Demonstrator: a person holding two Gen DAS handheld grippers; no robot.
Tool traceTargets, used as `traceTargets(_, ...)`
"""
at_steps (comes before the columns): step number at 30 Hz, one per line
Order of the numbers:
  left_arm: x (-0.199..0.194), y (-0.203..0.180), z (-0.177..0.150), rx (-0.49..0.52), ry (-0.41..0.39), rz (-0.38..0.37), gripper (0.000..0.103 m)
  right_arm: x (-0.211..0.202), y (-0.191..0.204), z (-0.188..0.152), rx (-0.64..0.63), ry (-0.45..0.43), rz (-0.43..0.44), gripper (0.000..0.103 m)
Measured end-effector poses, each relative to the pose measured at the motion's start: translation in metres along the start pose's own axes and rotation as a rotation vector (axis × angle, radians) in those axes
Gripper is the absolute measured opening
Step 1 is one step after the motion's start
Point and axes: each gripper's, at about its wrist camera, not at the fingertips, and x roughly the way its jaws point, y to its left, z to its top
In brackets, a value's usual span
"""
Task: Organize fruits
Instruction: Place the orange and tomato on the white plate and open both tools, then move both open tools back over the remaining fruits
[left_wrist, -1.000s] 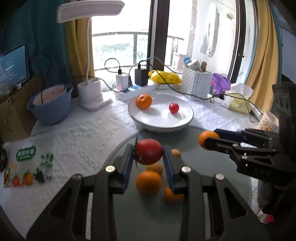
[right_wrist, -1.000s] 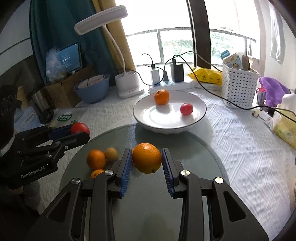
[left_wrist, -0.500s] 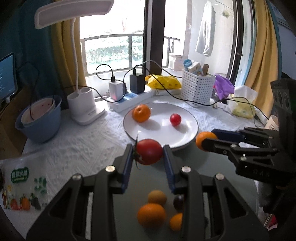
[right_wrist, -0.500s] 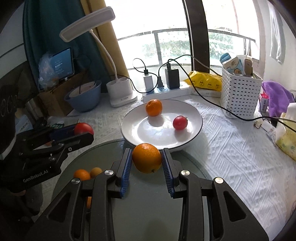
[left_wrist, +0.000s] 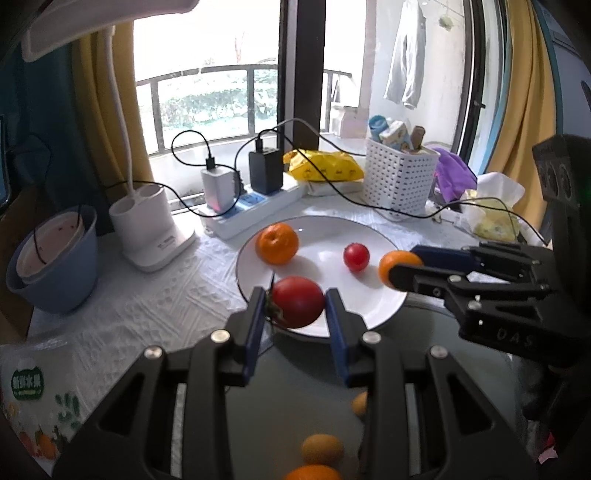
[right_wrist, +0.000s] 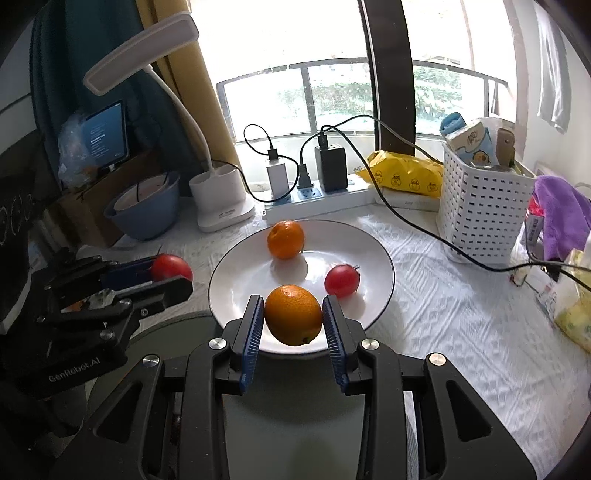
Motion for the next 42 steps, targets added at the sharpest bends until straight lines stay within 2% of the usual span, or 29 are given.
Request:
traceTargets(10,0.019,0.006,0.012,0.005,0.024,0.015,0.034,0.018,-0.009,0.01,0.029,0.017,-0.019,0.036)
traceTargets(11,0.019,0.007,0.012,-0.002,0.026,0.014,0.034,0.018,-0.009,0.01,0.03,0.016,-0.024,0.037)
traceTargets(13,0.019,0.007,0.013,-0.006,0.025,0.01,0.035,0.018,-0.011,0.01,0.038,0.016,-0.031,0.048)
traceTargets(16,0.017,0.006,0.013,-0.002,0.018,0.007,0.039,0.015,-0.013,0.01,0.047,0.008,-0.046,0.052)
traceTargets(17,0.016,0.006,0.013,-0.004,0.015,0.003,0.046,0.013,-0.013,0.01,0.049,0.005,-0.052,0.052)
traceTargets(18,0.014,0.006,0.013,-0.009,0.01,-0.003,0.047,0.012,-0.014,0.01,0.052,0.004,-0.055,0.053)
traceTargets(29,-0.01,0.006,0.012,-0.023,-0.022,0.0,0.047,-0.006,-0.008,0.002,0.06,-0.004,-0.071,0.053)
traceTargets(42,-0.048,0.006,-0.004,-0.038,-0.056,0.008,0.047,-0.034,0.011,-0.008,0.043,-0.024,-0.075,0.053)
